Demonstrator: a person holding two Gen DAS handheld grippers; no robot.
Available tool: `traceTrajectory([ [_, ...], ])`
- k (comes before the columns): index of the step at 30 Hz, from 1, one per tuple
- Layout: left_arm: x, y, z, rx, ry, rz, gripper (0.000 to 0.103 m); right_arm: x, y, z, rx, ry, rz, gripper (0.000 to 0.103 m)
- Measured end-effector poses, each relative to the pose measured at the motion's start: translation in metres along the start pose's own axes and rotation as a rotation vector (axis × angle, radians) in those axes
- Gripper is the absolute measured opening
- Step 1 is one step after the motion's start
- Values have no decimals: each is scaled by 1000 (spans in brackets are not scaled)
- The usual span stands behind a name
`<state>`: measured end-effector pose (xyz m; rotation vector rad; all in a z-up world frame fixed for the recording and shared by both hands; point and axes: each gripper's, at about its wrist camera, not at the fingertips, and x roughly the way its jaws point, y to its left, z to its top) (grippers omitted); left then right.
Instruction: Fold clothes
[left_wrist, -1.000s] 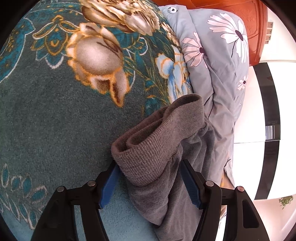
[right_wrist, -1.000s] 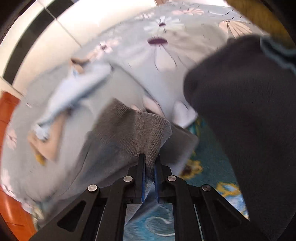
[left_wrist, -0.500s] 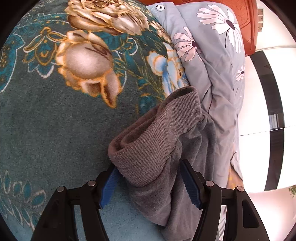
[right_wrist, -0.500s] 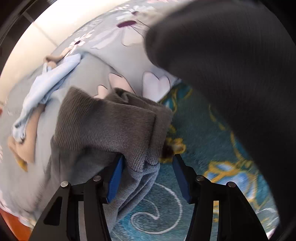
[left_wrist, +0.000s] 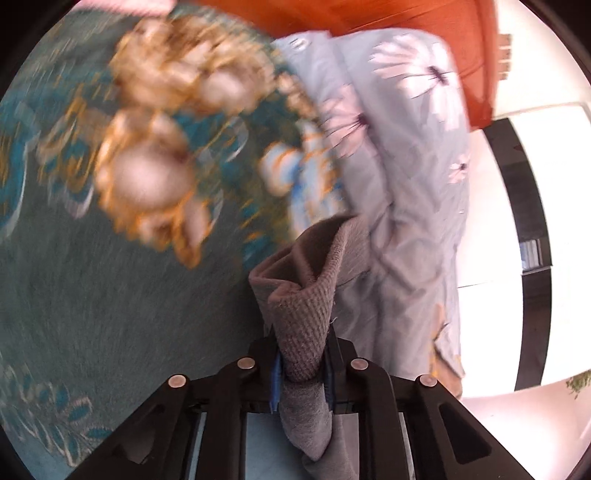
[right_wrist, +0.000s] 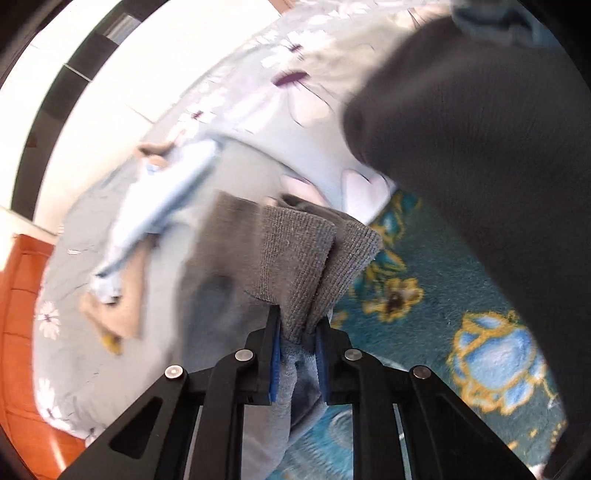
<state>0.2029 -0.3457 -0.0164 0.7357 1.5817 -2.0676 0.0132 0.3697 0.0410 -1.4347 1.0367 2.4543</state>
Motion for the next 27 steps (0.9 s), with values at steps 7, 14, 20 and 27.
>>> traceTrajectory([
  [7,-29,-58,81,157,-47,-67,17,-84,13,-31,-94,-26,132,16],
  [14,-42,40,83,126,95,147,18,-54,-50,-97,-14,141,23,16],
  [20,-42,87,67,23,130,171,19,-33,-77,-106,47,178,2,17],
  [27,-60,63,67,102,187,220,36,-31,-59,-101,-45,198,-22,21],
])
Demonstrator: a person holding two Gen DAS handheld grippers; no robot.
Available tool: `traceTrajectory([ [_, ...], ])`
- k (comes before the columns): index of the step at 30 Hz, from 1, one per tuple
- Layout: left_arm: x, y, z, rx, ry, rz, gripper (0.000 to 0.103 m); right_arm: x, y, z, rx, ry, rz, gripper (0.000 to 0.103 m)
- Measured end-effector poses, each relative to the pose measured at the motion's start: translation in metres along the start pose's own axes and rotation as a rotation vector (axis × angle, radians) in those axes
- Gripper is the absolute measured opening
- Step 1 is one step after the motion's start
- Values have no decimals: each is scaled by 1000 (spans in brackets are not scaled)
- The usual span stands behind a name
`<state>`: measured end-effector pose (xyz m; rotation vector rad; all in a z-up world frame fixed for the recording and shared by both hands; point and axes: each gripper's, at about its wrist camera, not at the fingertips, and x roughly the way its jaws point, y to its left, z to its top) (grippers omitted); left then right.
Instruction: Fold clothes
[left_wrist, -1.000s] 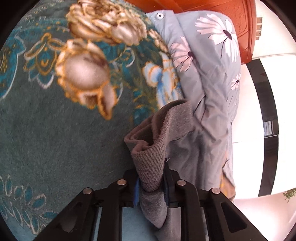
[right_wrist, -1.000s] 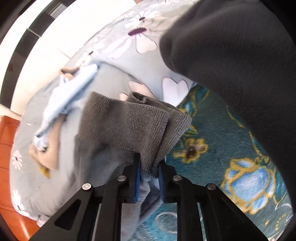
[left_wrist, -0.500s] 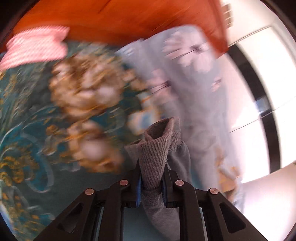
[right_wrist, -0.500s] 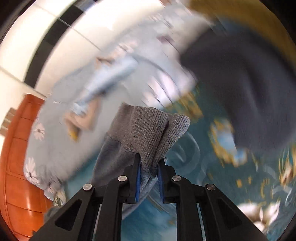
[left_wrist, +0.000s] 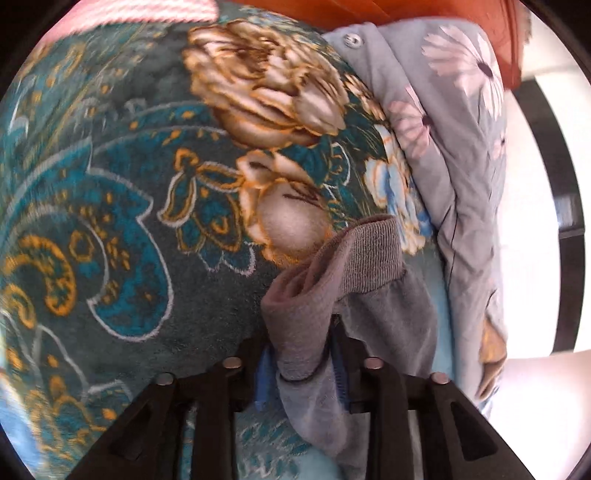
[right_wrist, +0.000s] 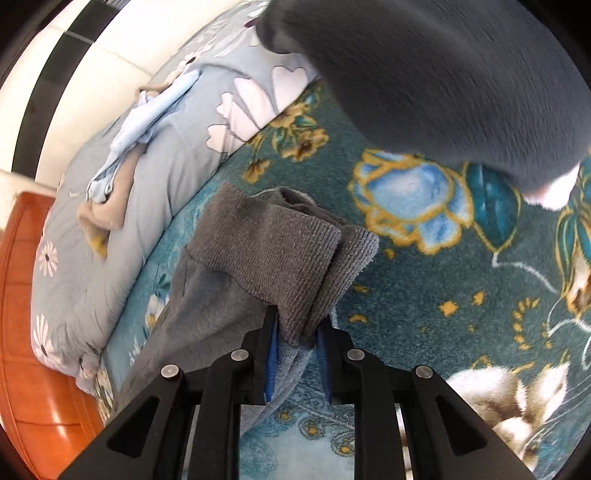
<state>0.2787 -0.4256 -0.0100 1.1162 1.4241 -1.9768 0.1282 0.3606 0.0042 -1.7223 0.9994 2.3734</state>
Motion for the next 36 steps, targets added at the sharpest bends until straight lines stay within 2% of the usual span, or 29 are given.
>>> traceTrajectory([
  [1,-7,-4,1,36,-9,30,41,-3,2,2,-11,-6,-9,25],
  [3,-15,-7,7,60,-30,62,50,-14,6,4,-36,-25,-30,29],
  [7,-35,-19,16,99,-82,65,52,-46,17,5,-113,-79,-92,29],
  [10,-24,-52,12,197,-39,63,54,-52,45,9,-247,-105,-88,29],
  [13,0,-95,4,281,40,34,55,-32,90,8,-411,-50,-47,29],
  [15,21,-117,-4,260,109,5,55,-2,129,2,-551,37,5,30],
  [17,41,-135,-9,238,154,-11,55,28,162,-7,-662,119,51,43],
  [21,84,-161,-22,191,225,32,54,80,213,-31,-916,244,62,45],
  [26,108,-169,-27,159,242,91,55,118,232,-54,-1138,344,-5,45],
  [29,111,-170,-27,140,230,100,52,123,230,-58,-1197,375,-8,45],
  [30,111,-170,-26,127,223,98,47,122,229,-58,-1205,379,1,44],
  [31,110,-170,-25,125,215,103,35,122,228,-58,-1214,383,8,40],
  [32,109,-170,-25,126,205,112,26,121,227,-58,-1225,377,2,27],
  [33,108,-168,-23,123,197,120,12,120,226,-57,-1236,372,-4,19],
  [34,107,-167,-22,119,190,125,11,120,225,-57,-1244,370,-8,9],
  [36,107,-165,-22,100,187,107,8,118,223,-55,-1247,368,0,6],
])
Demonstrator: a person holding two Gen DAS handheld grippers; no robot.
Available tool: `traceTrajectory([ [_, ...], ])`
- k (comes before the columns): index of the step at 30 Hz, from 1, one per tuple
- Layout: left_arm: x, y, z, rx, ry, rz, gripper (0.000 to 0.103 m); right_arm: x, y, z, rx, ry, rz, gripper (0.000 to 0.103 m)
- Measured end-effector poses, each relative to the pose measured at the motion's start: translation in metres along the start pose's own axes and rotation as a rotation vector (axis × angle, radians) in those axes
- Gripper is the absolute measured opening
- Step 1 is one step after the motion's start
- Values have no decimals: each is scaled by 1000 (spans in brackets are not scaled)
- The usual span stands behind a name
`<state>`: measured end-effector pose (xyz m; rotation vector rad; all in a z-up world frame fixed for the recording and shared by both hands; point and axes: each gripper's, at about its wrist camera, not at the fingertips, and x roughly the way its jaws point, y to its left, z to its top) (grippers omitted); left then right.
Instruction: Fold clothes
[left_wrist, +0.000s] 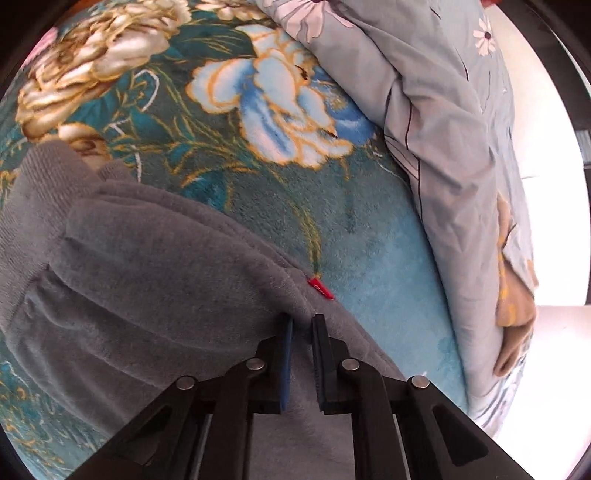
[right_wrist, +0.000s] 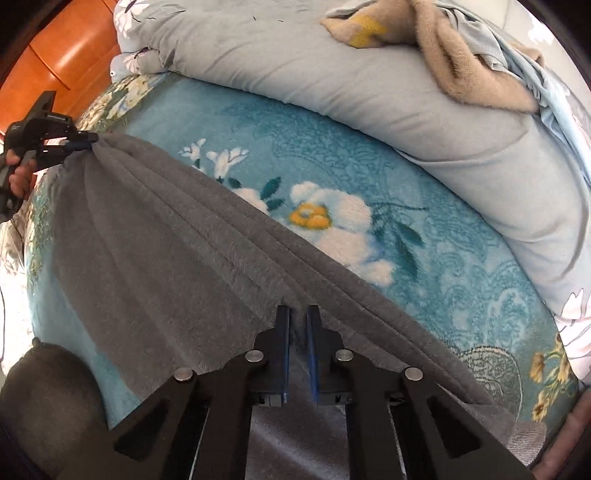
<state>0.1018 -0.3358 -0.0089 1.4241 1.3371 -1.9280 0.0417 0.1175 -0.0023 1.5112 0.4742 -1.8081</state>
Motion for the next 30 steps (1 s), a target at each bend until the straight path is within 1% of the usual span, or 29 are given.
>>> traceTrajectory([
  [2,-2,1,0,-15,-11,-16,7,-8,-6,2,22,-36,15,5],
  [4,-9,-1,1,-15,-41,-45,7,-25,-20,8,88,-105,38,5],
  [5,-9,-1,3,-20,-44,-48,7,-29,-28,11,123,-124,60,5],
  [6,-9,-1,5,-25,-47,-50,7,-27,-35,14,147,-123,72,5],
  [7,-5,0,7,-33,-39,-49,7,-21,-36,17,152,-112,62,5],
  [9,5,1,10,-45,-24,-44,8,-2,-36,24,153,-59,43,5],
  [10,7,2,11,-44,-25,-45,11,3,-37,24,156,-47,39,5],
  [11,8,2,12,-42,-26,-46,11,6,-37,24,164,-40,38,5],
  [13,11,4,13,-38,-28,-49,11,4,-38,22,184,-56,23,6],
  [15,9,4,12,-27,-25,-60,12,-3,-40,17,212,-86,15,15],
  [17,4,2,10,-3,-23,-68,19,-14,-41,10,241,-116,-5,25],
  [19,-4,-5,4,43,-23,-62,40,-43,-47,-6,308,-191,-46,30],
  [21,-18,-15,-8,102,-49,-44,51,-74,-53,-27,391,-273,-77,34],
  [22,-23,-20,-17,130,-59,-34,53,-85,-55,-47,461,-302,-98,37],
  [24,-29,-31,-37,190,-70,-17,54,-107,-59,-86,600,-357,-140,38],
  [26,-32,-43,-61,255,-70,-6,55,-113,-61,-125,714,-360,-176,38],
  [28,-21,-60,-90,328,-9,-13,55,-119,-63,-164,828,-362,-211,40],
  [30,-7,-75,-122,406,64,-16,55,-114,-73,-191,937,-347,-209,42],
])
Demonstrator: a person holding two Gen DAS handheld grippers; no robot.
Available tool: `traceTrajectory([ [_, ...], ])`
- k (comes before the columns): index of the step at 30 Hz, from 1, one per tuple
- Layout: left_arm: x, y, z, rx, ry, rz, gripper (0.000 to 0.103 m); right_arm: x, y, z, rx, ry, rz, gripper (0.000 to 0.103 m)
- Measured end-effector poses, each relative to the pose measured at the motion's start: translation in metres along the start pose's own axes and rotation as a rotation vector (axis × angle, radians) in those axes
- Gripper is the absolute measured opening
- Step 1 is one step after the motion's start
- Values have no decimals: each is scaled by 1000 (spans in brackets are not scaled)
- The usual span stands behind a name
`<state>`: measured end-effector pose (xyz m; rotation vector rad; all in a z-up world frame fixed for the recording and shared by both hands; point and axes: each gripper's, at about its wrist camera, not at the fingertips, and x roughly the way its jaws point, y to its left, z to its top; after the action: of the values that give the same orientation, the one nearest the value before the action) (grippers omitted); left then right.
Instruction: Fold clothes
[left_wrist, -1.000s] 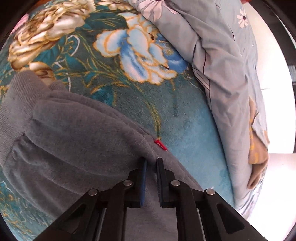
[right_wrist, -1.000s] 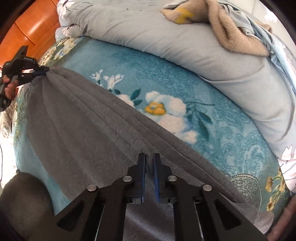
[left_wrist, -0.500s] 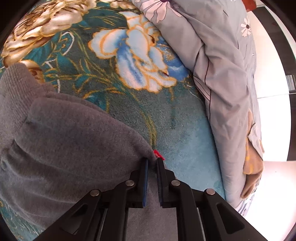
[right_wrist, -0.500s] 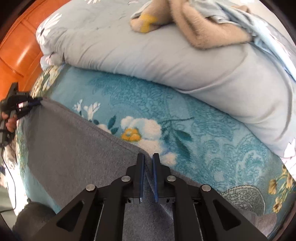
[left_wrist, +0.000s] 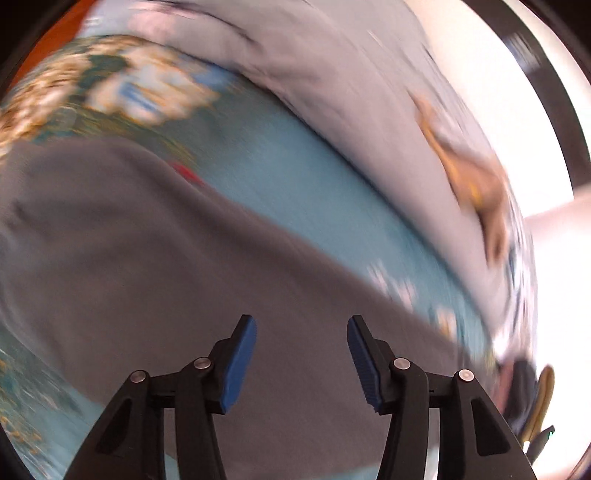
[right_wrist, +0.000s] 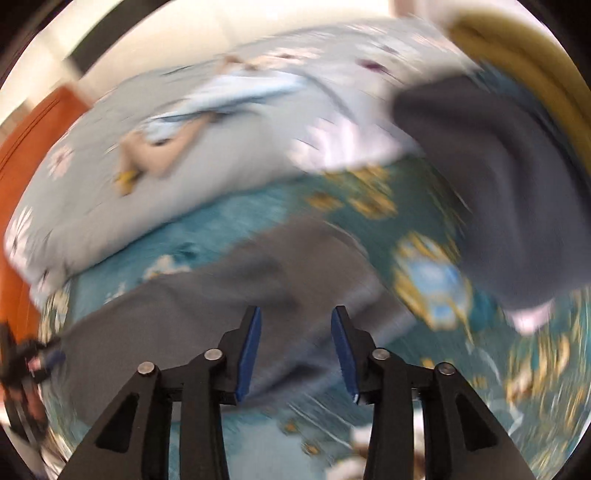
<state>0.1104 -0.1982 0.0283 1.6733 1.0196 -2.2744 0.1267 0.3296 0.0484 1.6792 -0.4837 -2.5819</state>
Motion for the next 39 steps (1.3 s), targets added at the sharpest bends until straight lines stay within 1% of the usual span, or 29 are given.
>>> traceTrajectory([
  [2,18,-30,-20,92,78,8,55,7,-18,-5,112,9,26,42],
  [3,26,-44,-29,130,110,17,55,12,-27,-6,177,8,53,42],
  [4,33,-57,-38,167,140,24,55,15,-31,-5,210,6,82,43],
  [5,37,-68,-45,194,159,25,55,17,-34,-5,231,0,106,44],
  [8,52,-99,-66,274,219,24,55,25,-35,0,252,-16,119,44],
  [9,59,-108,-73,283,249,3,55,27,-35,1,259,-19,125,44],
  [10,61,-113,-80,290,258,1,55,29,-35,1,270,-23,141,44],
  [12,70,-123,-88,318,264,24,55,32,-33,2,277,-27,156,43],
  [13,73,-126,-92,334,267,34,55,33,-32,2,274,-28,156,34],
  [14,75,-127,-95,342,273,45,55,34,-31,3,269,-30,156,10],
  [15,76,-127,-97,345,281,50,55,27,-29,4,245,-49,153,6],
  [17,71,-126,-104,345,281,53,55,15,-25,5,198,-87,146,5],
  [18,69,-126,-104,347,277,54,55,9,-24,6,175,-107,141,5],
  [19,67,-125,-104,348,272,54,55,-1,-24,6,154,-139,115,5],
  [21,65,-121,-103,345,268,63,55,-1,-32,3,158,-124,73,5],
  [24,73,-119,-102,326,277,81,55,22,-44,-7,205,-48,40,5],
  [26,68,-118,-99,333,265,81,55,22,-46,-11,225,-53,46,6],
  [27,65,-118,-97,342,256,81,55,22,-47,-12,235,-56,50,7],
  [29,62,-119,-93,362,246,81,55,18,-46,-11,226,-56,51,17],
  [31,64,-124,-81,376,229,78,55,14,-45,-11,207,-61,33,24],
  [33,65,-128,-69,386,212,75,55,9,-46,-12,211,-60,32,24],
  [35,65,-131,-50,349,195,48,55,5,-46,-13,206,-62,23,24],
  [36,66,-132,-41,334,190,33,55,2,-44,-13,192,-70,5,24],
  [39,68,-137,-22,349,154,49,55,-19,-27,-11,92,-139,-58,24],
])
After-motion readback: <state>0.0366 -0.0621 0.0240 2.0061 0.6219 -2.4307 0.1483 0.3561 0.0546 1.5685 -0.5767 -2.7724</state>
